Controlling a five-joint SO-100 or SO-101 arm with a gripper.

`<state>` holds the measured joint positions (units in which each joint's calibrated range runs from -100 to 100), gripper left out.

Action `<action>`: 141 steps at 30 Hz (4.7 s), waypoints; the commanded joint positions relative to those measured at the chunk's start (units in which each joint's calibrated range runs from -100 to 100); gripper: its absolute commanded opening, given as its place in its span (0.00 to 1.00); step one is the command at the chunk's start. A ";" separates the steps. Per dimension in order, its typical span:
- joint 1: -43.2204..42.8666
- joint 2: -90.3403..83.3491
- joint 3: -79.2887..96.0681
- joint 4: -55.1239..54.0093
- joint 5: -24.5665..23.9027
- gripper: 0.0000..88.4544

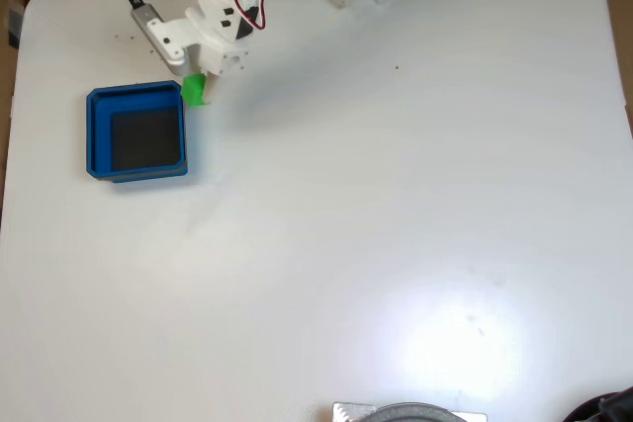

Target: Pick up green cube and drop it in the blue box

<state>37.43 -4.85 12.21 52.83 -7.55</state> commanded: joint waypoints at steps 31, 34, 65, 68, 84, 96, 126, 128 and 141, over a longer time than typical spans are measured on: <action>4.40 8.78 -6.11 -22.79 0.29 0.02; 4.40 8.86 -6.11 -23.03 0.20 0.02; 5.77 11.95 -5.30 -27.84 -0.05 0.02; 5.77 11.95 -5.30 -27.76 -0.05 0.02; 5.85 11.87 -5.30 -27.76 -0.05 0.19; 5.77 11.87 -5.30 -27.76 -0.05 0.19; 5.31 -37.55 40.21 -27.27 0.24 0.19; 5.31 -41.98 43.53 -27.27 0.29 0.19; 5.39 -63.63 59.51 -27.27 0.34 0.19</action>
<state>42.77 -62.74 69.40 26.27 -7.59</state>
